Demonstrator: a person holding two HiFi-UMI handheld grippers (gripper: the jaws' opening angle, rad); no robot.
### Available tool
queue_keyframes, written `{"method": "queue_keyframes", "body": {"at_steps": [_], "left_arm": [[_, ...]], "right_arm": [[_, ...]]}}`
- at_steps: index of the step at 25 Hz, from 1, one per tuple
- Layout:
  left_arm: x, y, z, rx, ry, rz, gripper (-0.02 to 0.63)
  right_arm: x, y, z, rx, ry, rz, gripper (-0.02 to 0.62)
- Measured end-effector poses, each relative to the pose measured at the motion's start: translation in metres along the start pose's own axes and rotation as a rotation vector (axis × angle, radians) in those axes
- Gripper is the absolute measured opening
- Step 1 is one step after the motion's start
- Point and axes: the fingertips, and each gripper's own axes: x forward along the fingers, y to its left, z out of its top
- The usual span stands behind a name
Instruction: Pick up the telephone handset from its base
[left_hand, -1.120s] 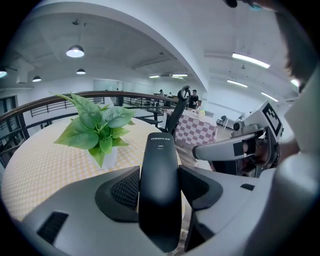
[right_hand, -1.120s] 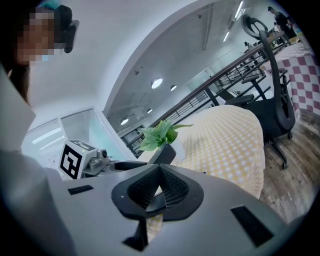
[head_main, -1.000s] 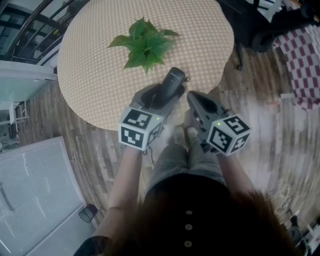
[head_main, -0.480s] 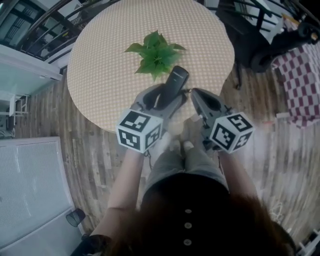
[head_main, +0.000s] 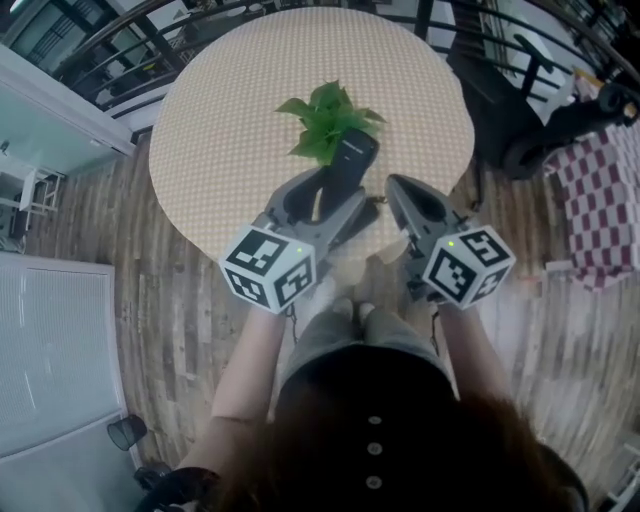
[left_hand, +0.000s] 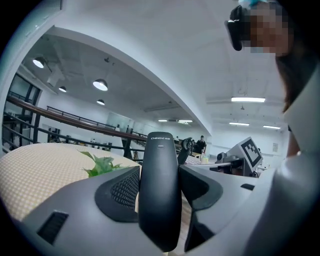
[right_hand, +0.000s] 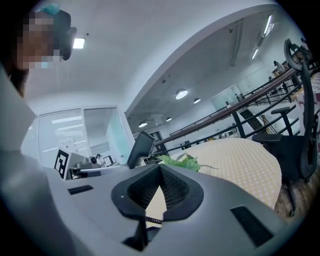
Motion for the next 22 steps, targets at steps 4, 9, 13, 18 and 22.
{"method": "queue_keyframes", "body": {"at_steps": [4,9,13,18,22], "left_arm": [[-0.017,0.002,0.012,-0.024,-0.077,0.013,0.252],[-0.034,0.004,0.020,-0.053,-0.148,0.012,0.252],[-0.050,0.005,0.023,-0.046,-0.189,0.021,0.252],[-0.068,0.006,0.024,-0.064,-0.250,0.037,0.252],[-0.081,0.007,0.021,-0.094,-0.292,0.042,0.252]], "right_arm": [[0.000,0.012,0.006,-0.013,-0.012,0.023,0.009],[0.002,0.024,0.014,-0.026,-0.030,0.062,0.009],[0.004,0.036,0.015,-0.029,-0.036,0.092,0.009],[0.005,0.045,0.015,-0.027,-0.045,0.119,0.009],[0.005,0.050,0.015,-0.022,-0.055,0.131,0.009]]}}
